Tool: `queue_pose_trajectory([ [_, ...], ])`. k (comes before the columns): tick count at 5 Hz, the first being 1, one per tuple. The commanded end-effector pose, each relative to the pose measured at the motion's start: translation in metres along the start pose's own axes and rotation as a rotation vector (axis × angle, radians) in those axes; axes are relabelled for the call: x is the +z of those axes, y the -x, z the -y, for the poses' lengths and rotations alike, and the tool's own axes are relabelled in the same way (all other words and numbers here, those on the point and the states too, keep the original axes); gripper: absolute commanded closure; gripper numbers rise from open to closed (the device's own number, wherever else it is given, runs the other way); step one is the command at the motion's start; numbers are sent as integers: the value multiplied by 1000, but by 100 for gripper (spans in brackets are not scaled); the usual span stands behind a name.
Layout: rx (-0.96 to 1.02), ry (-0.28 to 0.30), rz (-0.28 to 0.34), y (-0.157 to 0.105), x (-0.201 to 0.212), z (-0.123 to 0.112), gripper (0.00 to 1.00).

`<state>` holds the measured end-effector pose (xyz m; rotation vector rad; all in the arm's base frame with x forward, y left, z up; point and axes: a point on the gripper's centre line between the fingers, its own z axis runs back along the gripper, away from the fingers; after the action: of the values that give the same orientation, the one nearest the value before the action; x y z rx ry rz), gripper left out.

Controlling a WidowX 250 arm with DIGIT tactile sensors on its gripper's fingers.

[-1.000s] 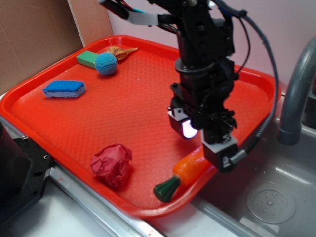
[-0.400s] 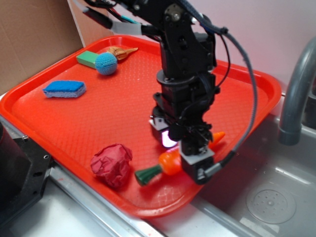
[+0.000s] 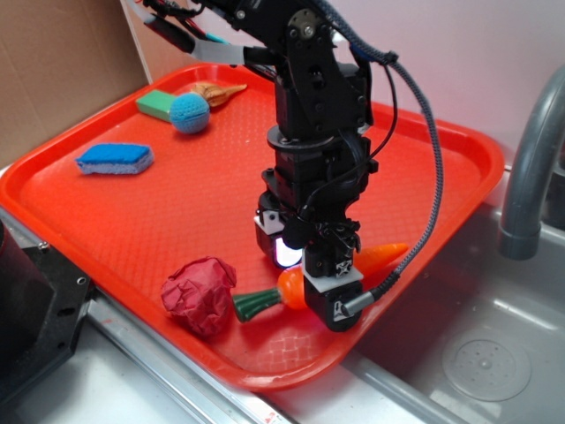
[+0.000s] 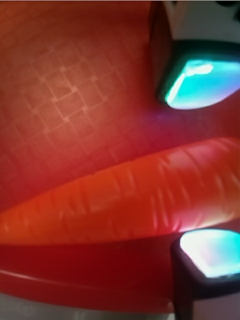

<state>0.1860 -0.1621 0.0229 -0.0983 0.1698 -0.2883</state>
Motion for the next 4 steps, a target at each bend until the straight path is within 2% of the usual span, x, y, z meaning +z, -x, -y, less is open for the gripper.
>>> queue_pose_trajectory([
  [1, -71, -23, -62, -5, 4, 3, 100],
  [2, -81, -40, -66, -4, 13, 4, 100],
  [3, -20, -106, 38, 6, 62, -2, 100],
  [4, 66, -173, 227, 27, 111, -13, 100],
])
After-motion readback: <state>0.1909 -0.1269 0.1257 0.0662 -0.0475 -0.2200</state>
